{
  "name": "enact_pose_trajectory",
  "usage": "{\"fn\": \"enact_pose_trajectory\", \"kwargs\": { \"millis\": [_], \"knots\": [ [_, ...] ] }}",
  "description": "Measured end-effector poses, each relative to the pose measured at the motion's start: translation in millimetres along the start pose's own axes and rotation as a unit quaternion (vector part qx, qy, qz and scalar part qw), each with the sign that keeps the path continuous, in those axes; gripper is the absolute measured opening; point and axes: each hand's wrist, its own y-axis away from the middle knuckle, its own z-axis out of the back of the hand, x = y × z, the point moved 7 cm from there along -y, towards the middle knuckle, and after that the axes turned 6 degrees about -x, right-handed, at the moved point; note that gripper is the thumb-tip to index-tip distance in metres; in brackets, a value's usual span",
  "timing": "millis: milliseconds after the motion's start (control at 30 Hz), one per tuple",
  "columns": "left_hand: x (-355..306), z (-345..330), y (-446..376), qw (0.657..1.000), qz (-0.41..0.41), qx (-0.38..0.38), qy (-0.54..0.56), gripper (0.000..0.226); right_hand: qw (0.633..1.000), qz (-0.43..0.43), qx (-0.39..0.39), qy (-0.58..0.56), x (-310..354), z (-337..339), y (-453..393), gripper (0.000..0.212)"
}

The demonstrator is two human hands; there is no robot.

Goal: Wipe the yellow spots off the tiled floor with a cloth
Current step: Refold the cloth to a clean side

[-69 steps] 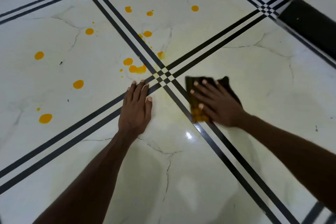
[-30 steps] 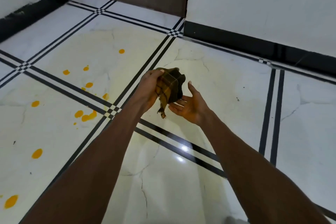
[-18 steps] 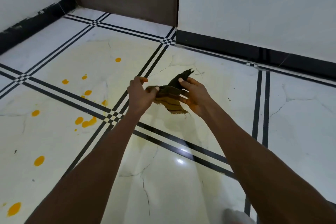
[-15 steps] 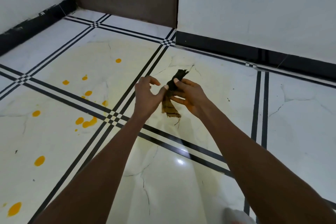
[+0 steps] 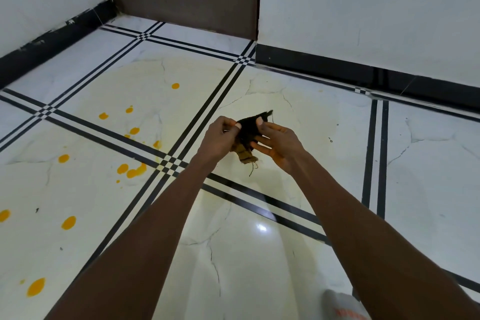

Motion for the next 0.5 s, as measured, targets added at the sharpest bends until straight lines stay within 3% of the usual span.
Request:
{"fn": "enact_pose_trajectory", "kwargs": {
  "millis": [133, 233, 333, 400, 500],
  "knots": [
    [-18.7, 16.8, -9.8, 0.999, -0.028, -0.027, 0.003, 0.012, 0.998, -0.046, -0.042, -0.006, -16.7, 31.5, -5.1, 0.041],
    [-47.2, 24.4, -14.6, 0.996, -0.081, -0.024, -0.039, 0.022, 0.977, -0.062, -0.101, 0.180, -28.5, 63.4, -9.5, 0.038],
    [-73.5, 24.3, -11.2, 0.988, -0.132, 0.014, -0.081, 0.025, 0.895, 0.007, -0.106, 0.432, -20.2, 74.5, -10.6, 0.053],
    [-88.6, 25.3, -4.4, 0.980, -0.166, 0.034, -0.107, 0.024, 0.889, 0.085, -0.092, 0.441, -1.3, 61.4, -5.7, 0.075],
    [-106.4, 25.8, 5.8, 0.970, -0.188, 0.079, -0.129, 0.024, 0.897, 0.163, 0.007, 0.411, 29.1, 18.5, -2.8, 0.095]
  ]
}}
